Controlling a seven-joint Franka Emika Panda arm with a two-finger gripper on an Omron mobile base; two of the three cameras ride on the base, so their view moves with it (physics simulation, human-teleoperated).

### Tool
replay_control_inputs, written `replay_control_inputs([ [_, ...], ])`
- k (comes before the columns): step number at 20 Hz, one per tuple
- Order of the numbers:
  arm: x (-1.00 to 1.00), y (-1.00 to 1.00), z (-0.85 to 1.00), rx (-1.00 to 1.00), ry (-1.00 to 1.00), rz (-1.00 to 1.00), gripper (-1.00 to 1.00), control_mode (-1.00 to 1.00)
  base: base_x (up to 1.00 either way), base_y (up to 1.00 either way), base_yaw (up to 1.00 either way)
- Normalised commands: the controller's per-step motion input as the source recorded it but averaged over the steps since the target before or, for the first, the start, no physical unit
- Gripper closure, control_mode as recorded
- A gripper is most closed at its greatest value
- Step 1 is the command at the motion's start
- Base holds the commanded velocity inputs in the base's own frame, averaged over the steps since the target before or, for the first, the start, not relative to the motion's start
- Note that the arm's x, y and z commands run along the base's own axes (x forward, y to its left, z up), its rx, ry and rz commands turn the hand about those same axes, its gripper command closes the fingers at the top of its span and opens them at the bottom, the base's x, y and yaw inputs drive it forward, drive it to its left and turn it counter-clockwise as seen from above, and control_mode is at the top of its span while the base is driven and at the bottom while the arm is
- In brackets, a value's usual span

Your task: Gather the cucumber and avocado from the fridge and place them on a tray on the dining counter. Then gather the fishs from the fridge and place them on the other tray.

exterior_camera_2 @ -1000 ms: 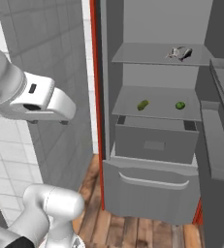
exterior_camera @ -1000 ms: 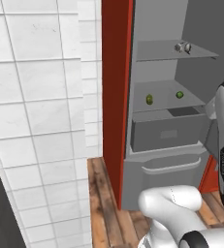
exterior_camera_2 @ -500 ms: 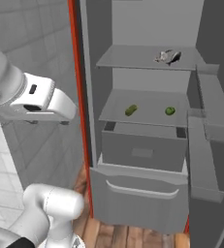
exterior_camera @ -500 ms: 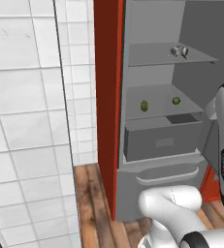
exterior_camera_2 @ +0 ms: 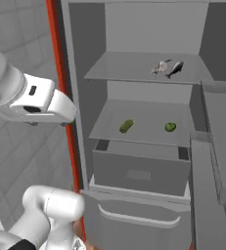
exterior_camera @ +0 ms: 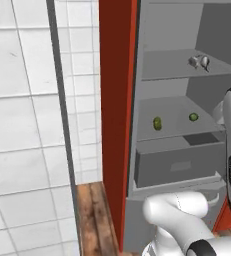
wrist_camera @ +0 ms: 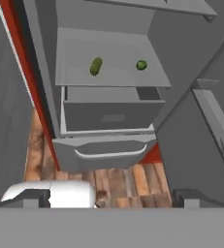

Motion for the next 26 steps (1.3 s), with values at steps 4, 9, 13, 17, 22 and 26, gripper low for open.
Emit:
replay_control_inputs([
  [4,0.00,0.00,0.00,0.00,0.00,0.00,-1.00,1.00,0.75,-0.47,0.00],
  [9,0.00,0.00,0.00,0.00,0.00,0.00,-1.00,1.00,0.45,-0.62,0.00],
  [13,0.00,0.00,0.00,0.00,0.00,0.00,-1.00,1.00,0.26,-0.52,0.00],
  [17,0.00,0.00,0.00,0.00,0.00,0.00,-1.00,1.00,0.34,-0.24,-0.01],
  [22,0.00,0.00,0.00,0.00,0.00,0.00,-1.00,1.00,0.43,-0.26,0.00],
  [26,0.00,0.00,0.00,0.00,0.00,0.00,-1.00,1.00,0.56,-0.22,0.00],
])
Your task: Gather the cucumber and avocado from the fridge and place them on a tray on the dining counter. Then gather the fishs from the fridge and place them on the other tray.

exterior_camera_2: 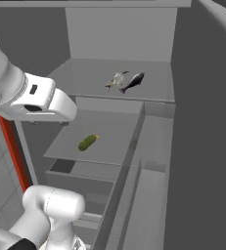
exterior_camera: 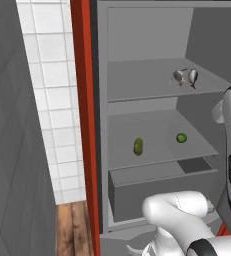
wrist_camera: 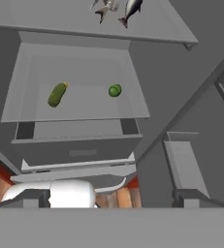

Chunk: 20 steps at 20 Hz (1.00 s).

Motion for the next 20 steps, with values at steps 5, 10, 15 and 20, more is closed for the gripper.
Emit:
replay_control_inputs([
  [5,0.11,0.00,0.00,0.02,-0.01,0.00,-1.00,-1.00,0.45,-0.11,0.00],
  [10,0.58,0.00,0.04,0.19,-0.11,0.02,-1.00,-1.00,0.00,0.00,0.00],
  [15,0.67,0.09,0.04,0.12,-0.13,0.00,-1.00,-1.00,0.00,0.00,0.00],
  [20,0.29,0.02,0.01,0.00,-0.20,-0.02,-1.00,-1.00,0.00,0.00,0.00],
])
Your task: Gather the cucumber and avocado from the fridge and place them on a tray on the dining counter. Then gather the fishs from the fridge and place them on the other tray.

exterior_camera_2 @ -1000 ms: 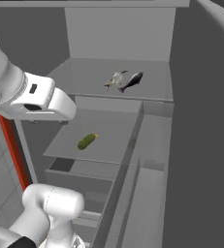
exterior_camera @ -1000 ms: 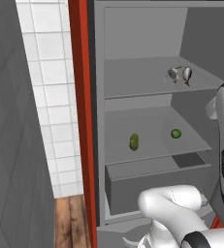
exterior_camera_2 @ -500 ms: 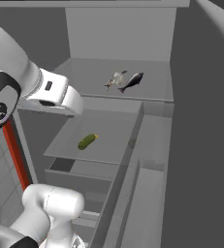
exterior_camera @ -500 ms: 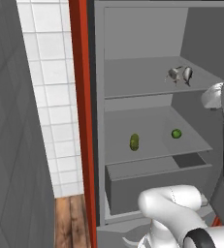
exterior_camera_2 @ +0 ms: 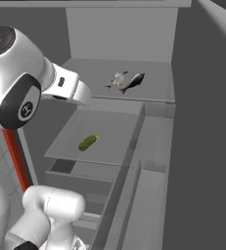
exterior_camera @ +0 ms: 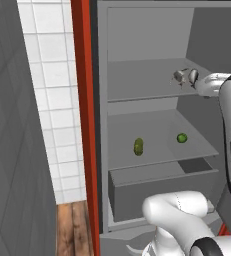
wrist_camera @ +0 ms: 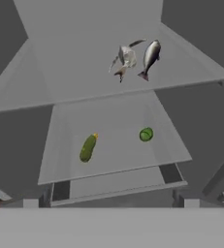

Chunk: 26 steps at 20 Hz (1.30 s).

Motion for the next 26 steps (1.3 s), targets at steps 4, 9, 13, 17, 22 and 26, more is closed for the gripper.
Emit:
replay_control_inputs([
  [4,0.13,-0.03,-0.01,0.00,-0.12,0.00,-1.00,-1.00,0.00,0.00,0.00],
  [9,0.13,-0.11,-0.07,0.00,-0.03,0.00,-1.00,-1.00,0.00,0.00,0.00],
  [13,0.24,-0.16,0.00,0.00,0.00,-0.02,-1.00,-1.00,0.00,0.00,0.00],
  [17,0.35,-0.08,0.02,0.00,0.00,-0.04,-1.00,-1.00,0.00,0.00,0.00],
  [22,0.28,-0.03,0.14,0.00,0.04,-0.02,-1.00,-1.00,0.00,0.00,0.00],
  [26,0.33,0.00,0.02,0.00,0.00,0.00,-1.00,-1.00,0.00,0.00,0.00],
])
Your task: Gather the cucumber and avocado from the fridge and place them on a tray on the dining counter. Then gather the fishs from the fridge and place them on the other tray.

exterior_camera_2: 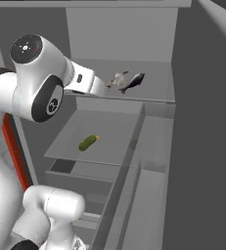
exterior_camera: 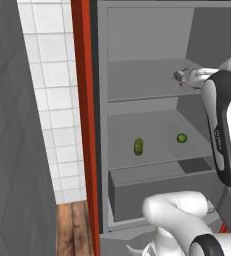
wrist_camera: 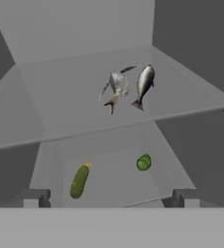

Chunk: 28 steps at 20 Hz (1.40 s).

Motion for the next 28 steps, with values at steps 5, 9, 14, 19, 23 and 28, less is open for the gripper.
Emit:
replay_control_inputs([
  [5,0.46,0.04,0.00,0.00,0.00,0.00,-1.00,-1.00,0.00,0.00,0.00],
  [9,0.65,0.08,-0.04,0.00,0.00,0.00,-1.00,-1.00,0.00,0.00,0.00],
  [14,0.56,-0.01,-0.14,0.00,0.00,0.00,-1.00,-1.00,0.00,0.00,0.00],
  [19,0.45,-0.14,-0.14,0.00,0.01,0.00,-1.00,-1.00,0.00,0.00,0.00],
  [23,0.43,-0.21,-0.01,0.00,0.04,-0.01,-1.00,-1.00,0.00,0.00,0.00],
  [28,0.45,-0.16,-0.06,0.00,0.04,-0.01,-1.00,-1.00,0.00,0.00,0.00],
])
